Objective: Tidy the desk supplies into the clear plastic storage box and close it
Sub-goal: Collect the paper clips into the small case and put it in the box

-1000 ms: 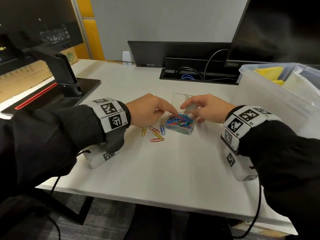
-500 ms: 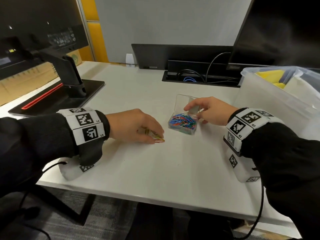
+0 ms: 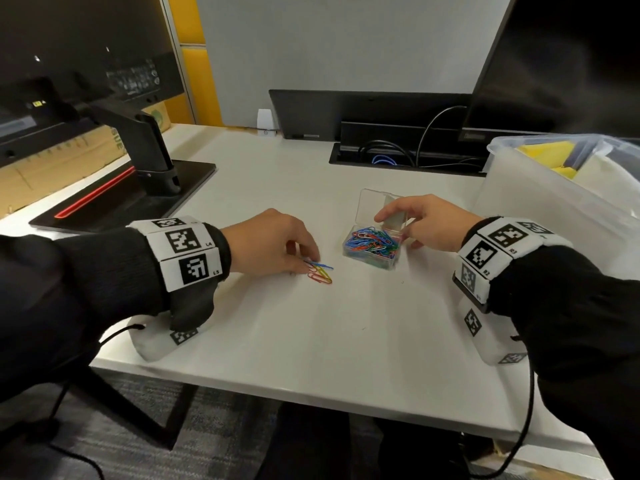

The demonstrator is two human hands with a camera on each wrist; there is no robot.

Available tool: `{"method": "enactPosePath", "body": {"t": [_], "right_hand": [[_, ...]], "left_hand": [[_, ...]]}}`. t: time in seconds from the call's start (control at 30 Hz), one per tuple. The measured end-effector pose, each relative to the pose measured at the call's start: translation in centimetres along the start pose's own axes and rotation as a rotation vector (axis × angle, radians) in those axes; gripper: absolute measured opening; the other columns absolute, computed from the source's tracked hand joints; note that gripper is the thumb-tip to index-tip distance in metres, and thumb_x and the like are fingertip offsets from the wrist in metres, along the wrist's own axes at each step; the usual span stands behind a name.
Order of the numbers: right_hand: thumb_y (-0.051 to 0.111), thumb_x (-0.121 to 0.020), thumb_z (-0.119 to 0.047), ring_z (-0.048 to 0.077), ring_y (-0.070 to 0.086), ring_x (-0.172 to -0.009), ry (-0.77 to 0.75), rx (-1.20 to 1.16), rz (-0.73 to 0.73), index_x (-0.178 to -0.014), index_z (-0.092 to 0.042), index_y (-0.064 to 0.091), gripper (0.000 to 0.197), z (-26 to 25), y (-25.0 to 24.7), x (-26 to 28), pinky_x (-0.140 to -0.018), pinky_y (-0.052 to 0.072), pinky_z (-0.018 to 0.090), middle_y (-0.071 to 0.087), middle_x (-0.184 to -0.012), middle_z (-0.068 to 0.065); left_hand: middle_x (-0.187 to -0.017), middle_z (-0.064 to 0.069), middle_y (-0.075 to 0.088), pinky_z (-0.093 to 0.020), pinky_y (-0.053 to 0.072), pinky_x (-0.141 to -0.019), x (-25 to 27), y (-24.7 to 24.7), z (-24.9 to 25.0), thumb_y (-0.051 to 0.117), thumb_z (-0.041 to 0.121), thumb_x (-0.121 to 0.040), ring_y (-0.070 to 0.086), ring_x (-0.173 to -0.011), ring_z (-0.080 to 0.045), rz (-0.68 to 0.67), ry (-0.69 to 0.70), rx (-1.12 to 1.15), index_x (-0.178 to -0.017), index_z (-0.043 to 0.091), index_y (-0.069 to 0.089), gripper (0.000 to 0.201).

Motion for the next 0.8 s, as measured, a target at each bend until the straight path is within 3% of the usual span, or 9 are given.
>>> {"method": "enactPosePath", "body": {"t": [0.13, 0.3, 0.43, 0.6, 0.7, 0.8], "right_hand": [[0.049, -0.086, 0.009, 0.022, 0.054, -0.101, 0.014, -0.005, -0.001, -0.111, -0.023, 0.063, 0.042, 0.1, 0.0, -0.1, -0.089, 0.053, 0.039, 0.057, -0.112, 0.003], [0.051, -0.085, 0.009, 0.020, 0.054, -0.096, -0.004, -0.011, 0.004, -0.109, -0.023, 0.063, 0.042, 0.1, 0.0, -0.2, -0.085, 0.052, 0.035, 0.056, -0.110, 0.002], [0.050, -0.086, 0.007, 0.021, 0.055, -0.096, -0.008, -0.009, 0.000, -0.107, -0.025, 0.062, 0.041, 0.2, 0.0, -0.3, -0.084, 0.052, 0.034, 0.054, -0.113, 0.001], [0.053, -0.082, 0.009, 0.026, 0.056, -0.104, -0.012, 0.017, 0.014, -0.108, -0.024, 0.064, 0.044, 0.1, -0.1, -0.5, -0.087, 0.053, 0.037, 0.058, -0.120, 0.009], [0.054, -0.080, 0.008, 0.030, 0.059, -0.105, -0.012, 0.023, 0.018, -0.107, -0.025, 0.063, 0.043, 0.1, -0.1, -0.5, -0.088, 0.054, 0.044, 0.061, -0.116, 0.012], [0.050, -0.081, 0.008, 0.028, 0.060, -0.105, -0.022, 0.030, 0.036, -0.110, -0.020, 0.063, 0.042, 0.2, -0.3, -0.5, -0.089, 0.053, 0.043, 0.063, -0.114, 0.011]], "left_hand": [[-0.100, 0.001, 0.071, -0.001, 0.034, -0.067, -0.9, 0.0, 0.6, 0.063, 0.019, -0.086, 0.055, -0.079, -0.007, 0.024, 0.023, -0.002, -0.102, 0.018, 0.071, 0.018], [-0.091, 0.006, 0.057, 0.002, 0.033, -0.058, -1.7, 0.8, 0.7, 0.054, 0.019, -0.091, 0.048, -0.077, -0.008, -0.038, 0.025, -0.047, -0.105, 0.013, 0.064, 0.019], [-0.089, 0.009, 0.054, 0.002, 0.034, -0.059, -1.9, 0.5, 1.2, 0.053, 0.019, -0.092, 0.046, -0.071, -0.005, -0.010, 0.056, -0.032, -0.103, 0.014, 0.063, 0.016], [-0.092, 0.004, 0.054, -0.009, 0.032, -0.060, -3.5, -2.2, 4.6, 0.052, 0.017, -0.092, 0.042, -0.070, -0.006, 0.248, 0.174, 0.003, -0.103, 0.011, 0.062, 0.016], [-0.104, -0.003, 0.060, -0.012, 0.028, -0.070, -5.6, -2.4, 6.5, 0.052, 0.016, -0.092, 0.042, -0.080, -0.008, 0.288, 0.190, 0.000, -0.106, 0.010, 0.062, 0.019], [-0.115, -0.006, 0.059, -0.016, 0.033, -0.078, -6.7, -1.8, 6.9, 0.051, 0.018, -0.093, 0.048, -0.091, -0.012, 0.248, 0.187, -0.026, -0.113, 0.011, 0.059, 0.023]]}}
Point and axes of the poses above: each hand's wrist, its own x-axis away from the middle knuckle, its own y-axis out of the palm, z = x × y, the point moved 8 cm from there along -x, towards the middle knuckle
